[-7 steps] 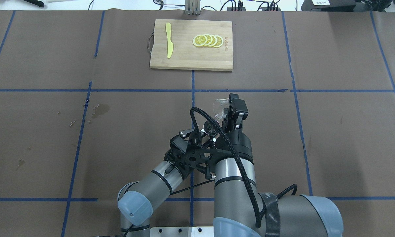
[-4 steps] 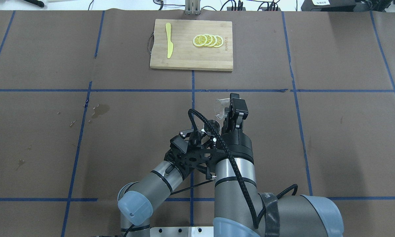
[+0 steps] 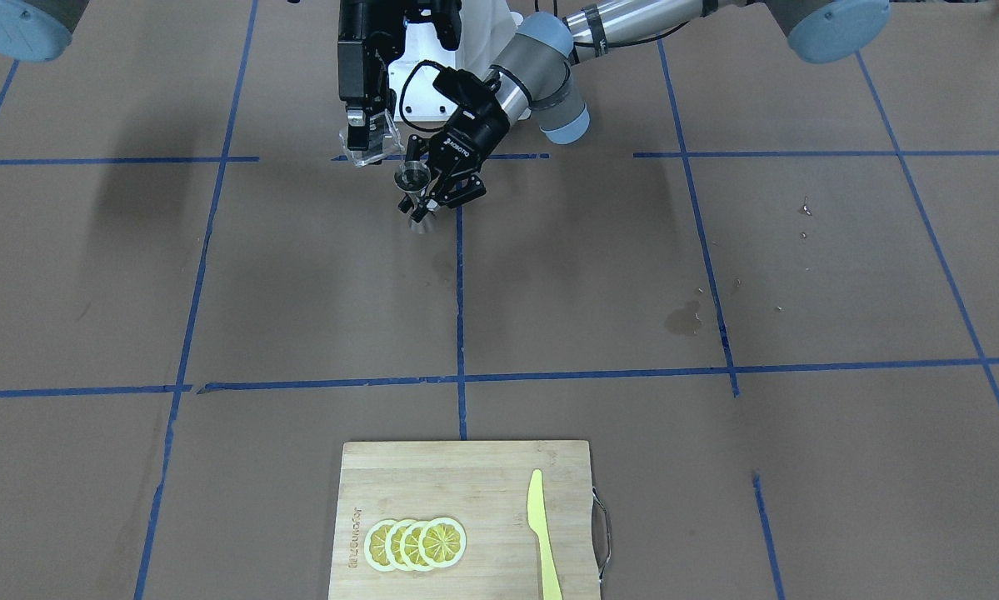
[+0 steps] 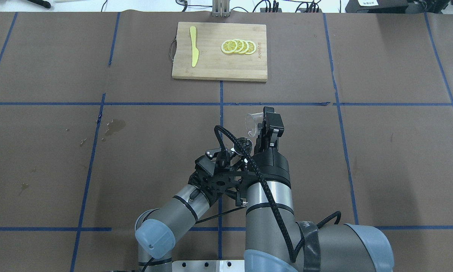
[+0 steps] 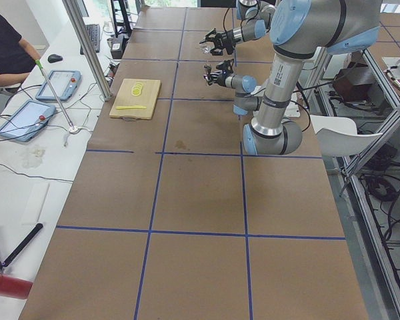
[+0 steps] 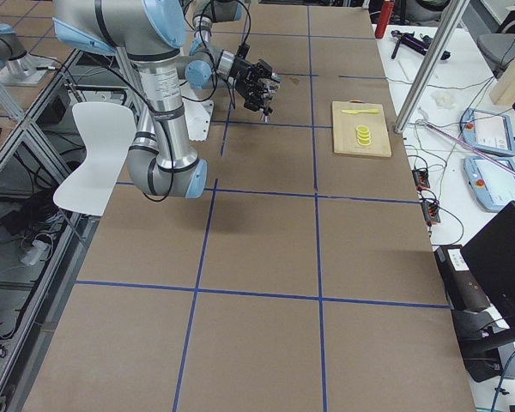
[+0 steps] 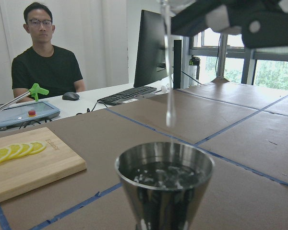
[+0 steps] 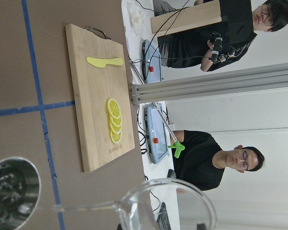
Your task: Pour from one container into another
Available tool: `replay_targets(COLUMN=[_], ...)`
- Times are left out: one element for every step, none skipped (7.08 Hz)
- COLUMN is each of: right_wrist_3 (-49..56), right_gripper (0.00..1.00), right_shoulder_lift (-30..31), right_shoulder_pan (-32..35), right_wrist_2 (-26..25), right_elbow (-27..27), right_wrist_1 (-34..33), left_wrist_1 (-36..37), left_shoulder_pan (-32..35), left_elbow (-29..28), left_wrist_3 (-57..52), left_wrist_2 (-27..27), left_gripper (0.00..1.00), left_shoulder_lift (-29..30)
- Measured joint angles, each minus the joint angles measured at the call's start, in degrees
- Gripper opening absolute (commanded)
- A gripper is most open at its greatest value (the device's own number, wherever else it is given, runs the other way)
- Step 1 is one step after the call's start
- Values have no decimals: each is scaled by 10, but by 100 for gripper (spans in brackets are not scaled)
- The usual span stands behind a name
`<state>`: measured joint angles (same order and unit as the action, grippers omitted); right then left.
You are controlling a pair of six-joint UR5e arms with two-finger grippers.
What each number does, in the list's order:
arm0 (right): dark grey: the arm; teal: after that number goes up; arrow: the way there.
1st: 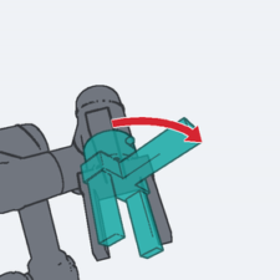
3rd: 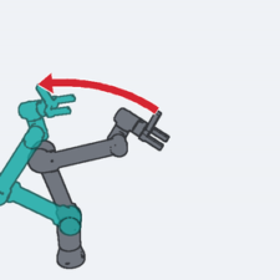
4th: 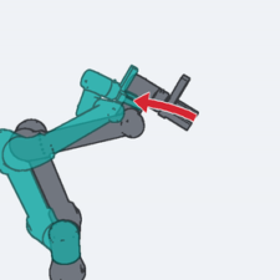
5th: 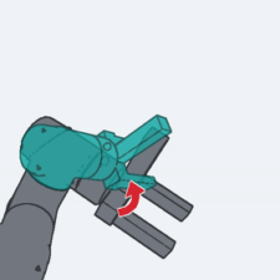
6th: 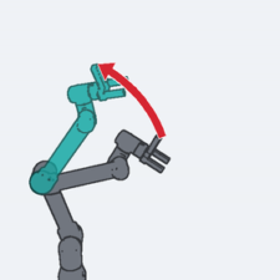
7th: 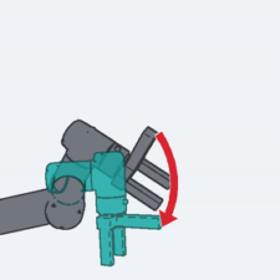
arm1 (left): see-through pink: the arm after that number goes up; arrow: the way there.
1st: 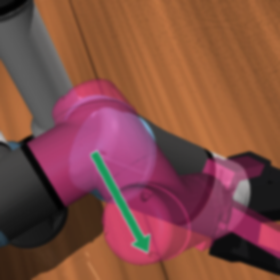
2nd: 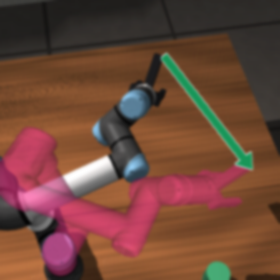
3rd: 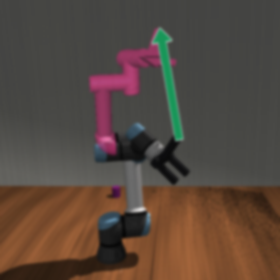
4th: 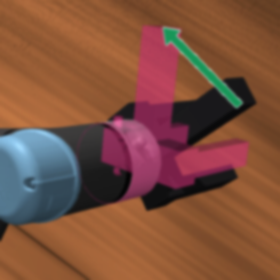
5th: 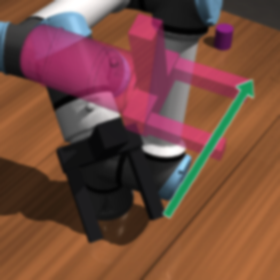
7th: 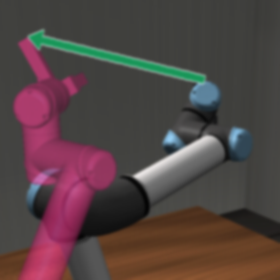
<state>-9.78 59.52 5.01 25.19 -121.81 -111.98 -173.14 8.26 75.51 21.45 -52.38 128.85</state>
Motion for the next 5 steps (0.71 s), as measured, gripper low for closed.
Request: replay_targets(right_wrist_3=[-3, -12, -23, -33, -47], right_gripper=[0, 0, 0, 0, 0], right_shoulder_lift=[-5, -8, -10, -10, -10], right_shoulder_pan=[0, 0, 0, 1, 2], right_wrist_2=[0, 0, 0, 0, 1], right_elbow=[0, 1, 2, 2, 2], right_wrist_1=[1, 6, 12, 22, 37], left_wrist_1=[0, 0, 0, 0, 0], left_shoulder_pan=[0, 0, 0, 0, 1], left_elbow=[1, 1, 2, 3, 3], left_wrist_3=[0, 0, 0, 0, 0], left_wrist_2=[0, 0, 0, 0, 0], left_gripper=[0, 0, 0, 0, 0], left_shoulder_lift=[0, 0, 0, -1, -2])
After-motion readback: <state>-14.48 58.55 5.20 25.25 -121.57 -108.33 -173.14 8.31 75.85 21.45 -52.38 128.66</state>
